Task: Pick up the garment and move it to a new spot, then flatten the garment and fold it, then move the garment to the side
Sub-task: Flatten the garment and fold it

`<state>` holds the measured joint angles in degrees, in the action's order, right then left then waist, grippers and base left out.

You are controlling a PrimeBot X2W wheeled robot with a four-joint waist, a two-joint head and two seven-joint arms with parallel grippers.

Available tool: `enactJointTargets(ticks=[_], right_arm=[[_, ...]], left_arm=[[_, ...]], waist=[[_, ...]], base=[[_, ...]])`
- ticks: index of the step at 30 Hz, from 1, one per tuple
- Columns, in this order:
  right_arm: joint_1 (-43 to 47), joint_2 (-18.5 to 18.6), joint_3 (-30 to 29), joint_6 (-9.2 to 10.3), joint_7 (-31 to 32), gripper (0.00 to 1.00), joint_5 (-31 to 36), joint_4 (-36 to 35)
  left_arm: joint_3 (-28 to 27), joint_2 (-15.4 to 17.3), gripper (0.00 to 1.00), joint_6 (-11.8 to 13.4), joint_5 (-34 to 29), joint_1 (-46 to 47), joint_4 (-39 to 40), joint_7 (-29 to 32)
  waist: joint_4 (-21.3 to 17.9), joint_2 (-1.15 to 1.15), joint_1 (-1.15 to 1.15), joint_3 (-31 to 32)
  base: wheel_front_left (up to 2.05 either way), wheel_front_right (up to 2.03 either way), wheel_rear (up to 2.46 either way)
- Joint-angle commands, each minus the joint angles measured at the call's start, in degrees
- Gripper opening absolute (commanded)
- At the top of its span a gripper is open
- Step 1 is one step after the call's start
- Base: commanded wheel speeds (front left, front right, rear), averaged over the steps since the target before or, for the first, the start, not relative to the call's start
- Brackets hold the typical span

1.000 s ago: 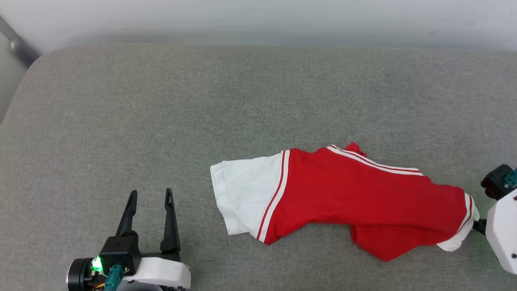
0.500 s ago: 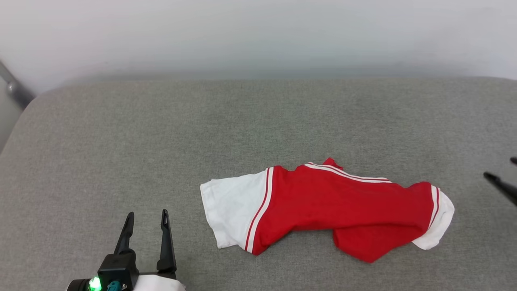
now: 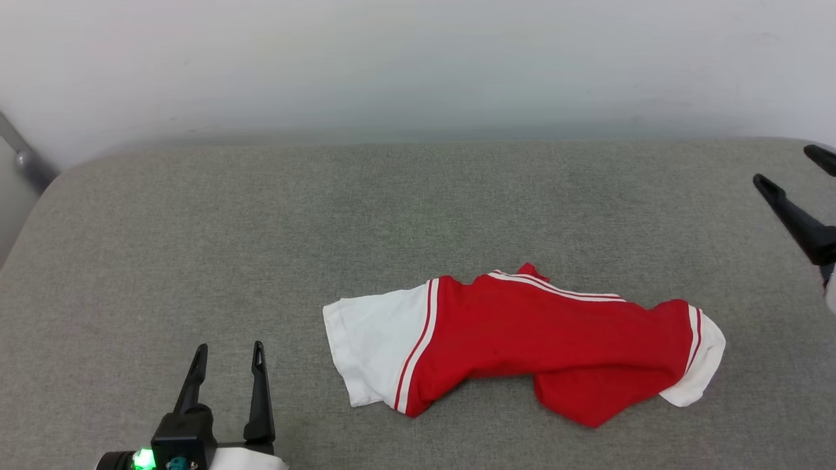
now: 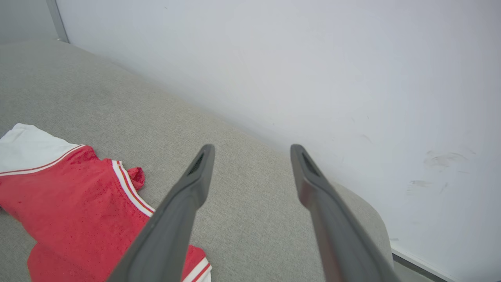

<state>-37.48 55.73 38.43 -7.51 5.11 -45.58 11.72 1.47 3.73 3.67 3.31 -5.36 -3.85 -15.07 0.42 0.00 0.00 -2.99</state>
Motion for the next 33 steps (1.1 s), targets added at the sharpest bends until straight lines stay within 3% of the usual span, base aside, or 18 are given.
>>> enactJointTargets(ticks=[1,11,17,22,27,33], right_arm=[[2.6,-2.1,-2.1,0.05,-1.6,1.00,1.6,0.2],[24.4,-28.0,-30.7,0.04,-16.2,1.00,23.9,-1.8],[35.3,-40.6,-38.9,0.04,-18.3,1.00,31.9,-8.1],[40.8,-46.6,-40.8,0.04,-18.9,1.00,34.7,-12.5],[43.5,-49.7,-40.8,0.04,-19.4,1.00,36.3,-14.6],[42.8,-50.7,-40.0,0.04,-19.9,1.00,36.9,-14.7]], left_arm=[[-0.2,0.4,1.00,-0.1,-0.2,0.6,0.2,-0.1],[-2.6,3.8,1.00,-2.2,0.0,6.1,-1.6,-0.1],[-2.1,8.6,1.00,-5.6,-0.4,15.4,-6.4,2.6],[1.3,12.9,1.00,-9.3,-1.0,25.1,-9.4,10.9],[7.9,16.6,1.00,-11.0,2.0,34.5,-12.3,22.3],[25.2,23.6,1.00,-11.0,16.5,44.6,-13.9,40.9]], waist=[[-0.2,0.00,0.00,0.3],[-1.4,0.00,0.00,1.5],[-2.9,0.00,0.00,1.5],[-4.1,0.00,0.00,0.3],[-5.2,0.00,0.00,-1.6],[-6.6,0.00,0.00,-4.5]], base=[[0.00,0.00,0.00],[0.00,0.00,0.00],[0.00,0.00,0.00],[0.00,0.00,0.00],[0.00,0.00,0.00],[0.00,0.00,0.00]])
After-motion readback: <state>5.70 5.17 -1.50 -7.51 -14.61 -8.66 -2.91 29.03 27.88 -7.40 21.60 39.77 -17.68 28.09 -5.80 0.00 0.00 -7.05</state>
